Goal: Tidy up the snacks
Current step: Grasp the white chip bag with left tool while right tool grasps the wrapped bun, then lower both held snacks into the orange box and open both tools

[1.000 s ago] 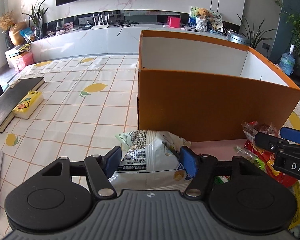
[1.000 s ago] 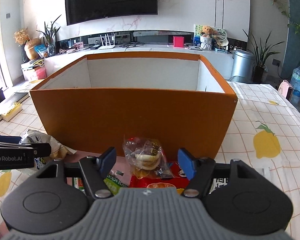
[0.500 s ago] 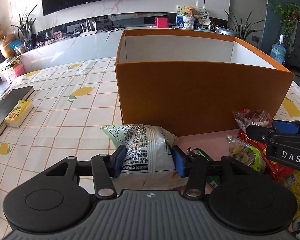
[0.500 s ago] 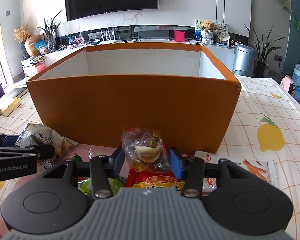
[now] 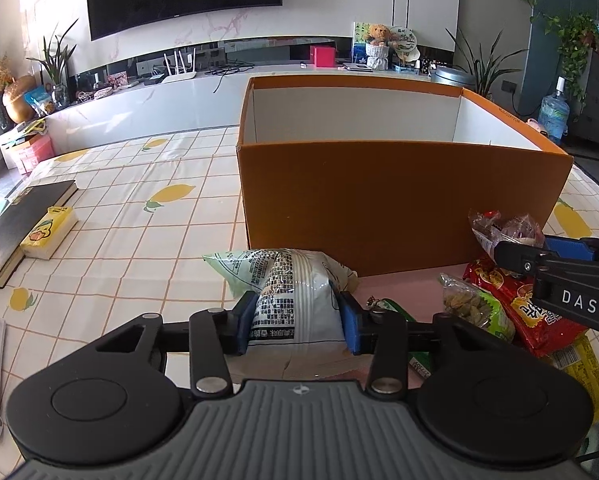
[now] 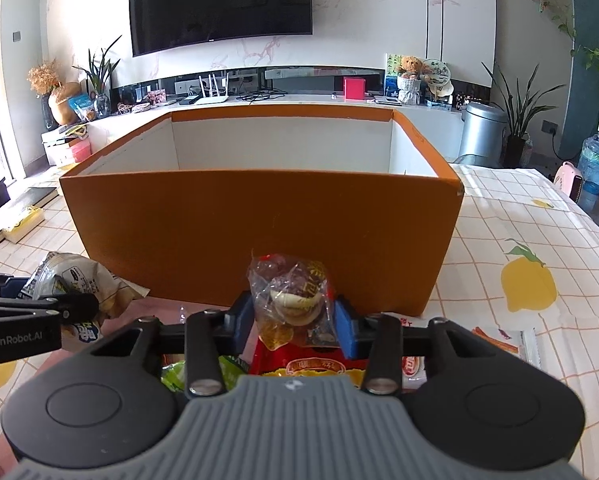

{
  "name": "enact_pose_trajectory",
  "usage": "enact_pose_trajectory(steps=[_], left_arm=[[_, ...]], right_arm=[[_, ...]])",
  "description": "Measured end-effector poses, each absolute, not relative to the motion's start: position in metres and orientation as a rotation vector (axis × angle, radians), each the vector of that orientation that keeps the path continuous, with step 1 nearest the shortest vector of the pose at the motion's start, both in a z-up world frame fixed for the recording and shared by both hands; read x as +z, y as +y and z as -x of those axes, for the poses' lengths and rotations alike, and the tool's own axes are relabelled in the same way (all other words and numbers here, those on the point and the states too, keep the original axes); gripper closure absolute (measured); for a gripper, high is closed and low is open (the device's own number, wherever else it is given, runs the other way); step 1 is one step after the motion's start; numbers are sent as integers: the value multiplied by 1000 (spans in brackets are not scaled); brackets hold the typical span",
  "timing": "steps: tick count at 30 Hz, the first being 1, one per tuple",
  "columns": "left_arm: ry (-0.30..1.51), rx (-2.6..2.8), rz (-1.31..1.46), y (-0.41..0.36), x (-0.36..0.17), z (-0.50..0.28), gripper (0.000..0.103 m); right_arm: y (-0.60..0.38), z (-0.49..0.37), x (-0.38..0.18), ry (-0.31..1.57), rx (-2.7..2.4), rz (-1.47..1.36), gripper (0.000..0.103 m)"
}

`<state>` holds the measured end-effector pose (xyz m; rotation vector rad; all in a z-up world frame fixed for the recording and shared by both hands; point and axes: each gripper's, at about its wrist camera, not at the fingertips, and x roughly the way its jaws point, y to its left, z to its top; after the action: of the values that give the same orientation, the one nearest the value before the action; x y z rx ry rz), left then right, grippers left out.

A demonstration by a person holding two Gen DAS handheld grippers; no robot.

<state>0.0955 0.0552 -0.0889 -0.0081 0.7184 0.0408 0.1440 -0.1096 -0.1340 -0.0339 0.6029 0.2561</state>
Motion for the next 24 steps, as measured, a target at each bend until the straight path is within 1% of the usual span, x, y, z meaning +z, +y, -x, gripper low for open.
enact_pose_trajectory(steps=[11,24], left_arm=[[692,22,42,51,-69,-83,55],[611,-10,31,35,-30,-66,55]], right_arm=[[-117,-110,-116,534,267,75,64],[-126,-67,-80,463,276,79,64]])
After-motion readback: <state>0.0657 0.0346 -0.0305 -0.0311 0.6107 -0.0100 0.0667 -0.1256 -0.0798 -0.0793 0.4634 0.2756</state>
